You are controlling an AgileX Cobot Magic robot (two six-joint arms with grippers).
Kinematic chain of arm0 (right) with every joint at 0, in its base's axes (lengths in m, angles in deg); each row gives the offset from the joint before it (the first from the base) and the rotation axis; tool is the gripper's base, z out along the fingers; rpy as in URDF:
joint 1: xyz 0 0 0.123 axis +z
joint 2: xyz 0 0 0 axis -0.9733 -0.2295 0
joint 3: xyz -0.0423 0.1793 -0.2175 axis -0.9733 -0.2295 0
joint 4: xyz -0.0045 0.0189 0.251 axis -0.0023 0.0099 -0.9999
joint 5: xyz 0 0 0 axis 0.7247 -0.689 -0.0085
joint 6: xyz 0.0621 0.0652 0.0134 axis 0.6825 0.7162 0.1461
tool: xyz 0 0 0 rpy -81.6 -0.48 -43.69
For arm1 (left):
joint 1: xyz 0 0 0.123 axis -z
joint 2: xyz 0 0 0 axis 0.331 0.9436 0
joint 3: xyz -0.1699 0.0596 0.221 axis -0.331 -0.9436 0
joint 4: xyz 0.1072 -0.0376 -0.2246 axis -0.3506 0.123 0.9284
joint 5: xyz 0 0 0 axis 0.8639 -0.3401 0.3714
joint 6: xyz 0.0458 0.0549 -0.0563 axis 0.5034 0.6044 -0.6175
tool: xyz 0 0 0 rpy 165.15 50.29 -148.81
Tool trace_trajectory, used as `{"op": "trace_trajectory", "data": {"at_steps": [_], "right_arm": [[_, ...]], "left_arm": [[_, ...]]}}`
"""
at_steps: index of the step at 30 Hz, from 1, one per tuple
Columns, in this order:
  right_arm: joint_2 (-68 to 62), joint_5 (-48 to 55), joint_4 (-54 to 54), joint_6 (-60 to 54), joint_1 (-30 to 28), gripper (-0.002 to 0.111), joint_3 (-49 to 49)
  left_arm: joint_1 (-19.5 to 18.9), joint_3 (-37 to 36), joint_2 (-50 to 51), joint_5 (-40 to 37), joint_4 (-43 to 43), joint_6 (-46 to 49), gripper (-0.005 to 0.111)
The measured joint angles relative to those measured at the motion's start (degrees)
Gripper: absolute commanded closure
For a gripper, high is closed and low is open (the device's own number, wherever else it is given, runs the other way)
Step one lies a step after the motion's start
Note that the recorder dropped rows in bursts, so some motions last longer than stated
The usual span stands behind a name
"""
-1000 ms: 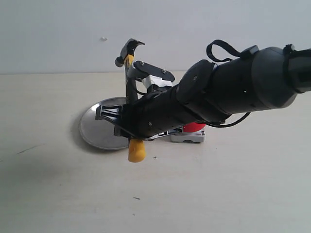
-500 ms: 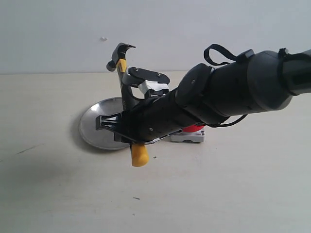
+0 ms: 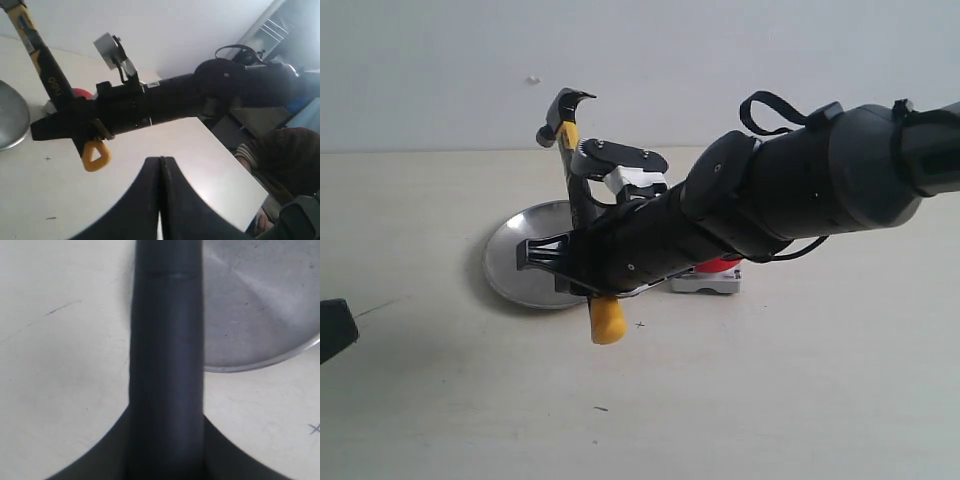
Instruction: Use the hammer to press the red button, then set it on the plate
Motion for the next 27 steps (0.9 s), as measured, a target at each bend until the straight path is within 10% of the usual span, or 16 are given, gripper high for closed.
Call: {"op": "trace_trajectory", "data": {"at_steps": [27], "right_arm": [[-13.55, 1.85, -20.39, -0.11, -0.32, 0.108, 11.19]], "left_arm": [[1.22, 0.00, 0.10, 0.00, -0.37, 0.00, 0.107]]}}
